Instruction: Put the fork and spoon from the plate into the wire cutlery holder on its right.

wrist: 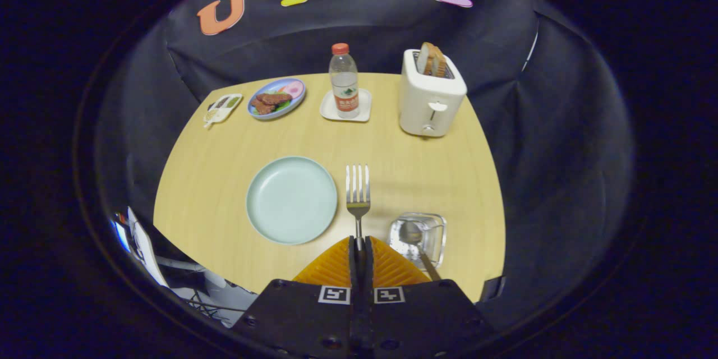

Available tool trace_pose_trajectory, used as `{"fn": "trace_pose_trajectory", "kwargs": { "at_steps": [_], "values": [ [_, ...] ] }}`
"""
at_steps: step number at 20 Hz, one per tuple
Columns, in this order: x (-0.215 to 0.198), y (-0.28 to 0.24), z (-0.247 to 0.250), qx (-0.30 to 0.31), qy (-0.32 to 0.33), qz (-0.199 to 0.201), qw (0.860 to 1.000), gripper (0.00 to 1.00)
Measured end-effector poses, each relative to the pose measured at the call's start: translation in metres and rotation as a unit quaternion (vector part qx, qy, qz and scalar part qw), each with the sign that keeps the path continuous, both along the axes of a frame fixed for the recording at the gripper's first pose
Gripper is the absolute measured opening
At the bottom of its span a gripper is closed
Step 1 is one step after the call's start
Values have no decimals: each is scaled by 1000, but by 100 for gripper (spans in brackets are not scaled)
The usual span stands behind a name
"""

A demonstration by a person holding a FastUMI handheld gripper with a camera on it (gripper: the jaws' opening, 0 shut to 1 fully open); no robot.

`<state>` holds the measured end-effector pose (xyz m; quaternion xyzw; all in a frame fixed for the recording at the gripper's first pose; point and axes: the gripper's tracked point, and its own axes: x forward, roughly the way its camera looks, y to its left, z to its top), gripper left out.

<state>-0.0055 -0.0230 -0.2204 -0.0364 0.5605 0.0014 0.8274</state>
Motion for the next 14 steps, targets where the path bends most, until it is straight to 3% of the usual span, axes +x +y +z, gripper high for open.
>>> {"fn": "trace_pose_trajectory", "kwargs": {
  "at_steps": [4,9,14],
  "values": [
    [-16,-42,1,-2,66,-11,998,1],
    [-39,-53,-17,32,157,-32,987,1],
    [-39,-65,-33,36,199,-62,977,1]
  ]
}}
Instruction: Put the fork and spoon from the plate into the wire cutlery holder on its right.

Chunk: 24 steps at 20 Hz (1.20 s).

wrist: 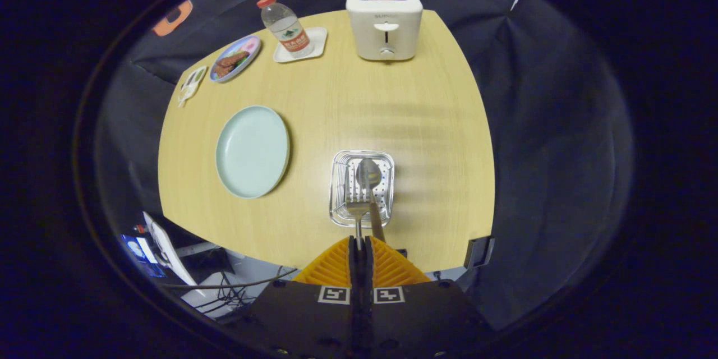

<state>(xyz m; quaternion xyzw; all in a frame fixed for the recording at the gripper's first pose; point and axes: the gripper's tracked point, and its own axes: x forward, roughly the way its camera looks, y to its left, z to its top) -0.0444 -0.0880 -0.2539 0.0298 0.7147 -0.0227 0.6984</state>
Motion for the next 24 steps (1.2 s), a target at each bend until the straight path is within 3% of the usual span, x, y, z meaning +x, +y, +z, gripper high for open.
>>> {"fn": "trace_pose_trajectory", "kwargs": {
  "at_steps": [5,8,9,11,12,16,19,22,24],
  "values": [
    [6,0,-15,8,39,-19,999,1],
    [21,0,-24,0,26,-26,999,4],
    [24,-1,-26,-3,19,-28,999,9],
    [26,-1,-28,-5,10,-35,999,7],
    [26,1,-28,-2,-1,-39,999,13],
    [31,10,-5,-1,-80,-29,996,51],
    [39,15,25,-12,-166,-19,986,78],
    [54,24,70,-15,-281,-19,960,97],
    [56,33,97,-15,-356,-30,934,97]
  ]
}}
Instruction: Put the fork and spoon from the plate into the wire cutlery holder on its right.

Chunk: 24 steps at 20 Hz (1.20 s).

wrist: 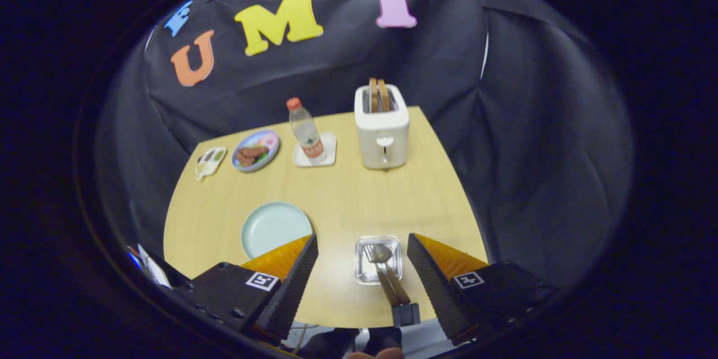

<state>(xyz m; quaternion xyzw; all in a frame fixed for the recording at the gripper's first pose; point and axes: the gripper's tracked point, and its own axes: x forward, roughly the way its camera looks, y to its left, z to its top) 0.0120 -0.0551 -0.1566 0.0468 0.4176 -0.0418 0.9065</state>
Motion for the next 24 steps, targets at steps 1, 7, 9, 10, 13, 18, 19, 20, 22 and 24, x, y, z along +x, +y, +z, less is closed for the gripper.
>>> {"fn": "trace_pose_trajectory", "kwargs": {
  "at_steps": [1,7,9,10,13,18,19,20,22,24],
  "values": [
    [-3,4,13,4,-31,-6,999,97],
    [-30,-4,114,-54,-226,-29,972,96],
    [-42,-3,146,-63,-272,-38,959,96],
    [-49,-6,158,-69,-289,-45,954,96],
    [-69,-1,190,-64,-328,-57,941,96],
    [-96,-1,221,-86,-376,-70,920,96],
    [-100,1,226,-83,-384,-71,917,96],
    [-105,3,228,-82,-390,-69,915,96],
    [-110,0,229,-86,-393,-68,913,96],
    [-114,-2,229,-81,-393,-70,913,96]
  ]
}}
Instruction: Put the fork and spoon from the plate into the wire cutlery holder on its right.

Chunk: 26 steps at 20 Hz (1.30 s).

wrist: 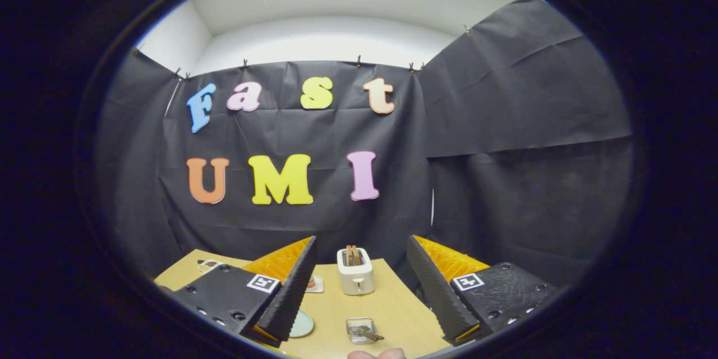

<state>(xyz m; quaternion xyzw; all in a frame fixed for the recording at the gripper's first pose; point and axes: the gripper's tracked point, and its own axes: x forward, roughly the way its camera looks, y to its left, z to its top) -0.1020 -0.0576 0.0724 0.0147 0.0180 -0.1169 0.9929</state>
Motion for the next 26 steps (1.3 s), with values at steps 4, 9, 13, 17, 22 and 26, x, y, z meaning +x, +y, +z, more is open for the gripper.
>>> {"fn": "trace_pose_trajectory", "kwargs": {
  "at_steps": [4,9,13,17,22,26],
  "values": [
    [-3,-11,-1,7,6,-2,1000,96],
    [-6,-24,2,15,5,-9,1000,96],
    [-8,-27,5,14,2,-8,1000,96],
    [-7,-26,6,13,1,-7,1000,96],
    [-5,-24,4,12,3,-6,1000,96],
    [-3,-20,5,9,3,-3,1000,96]
  ]
}}
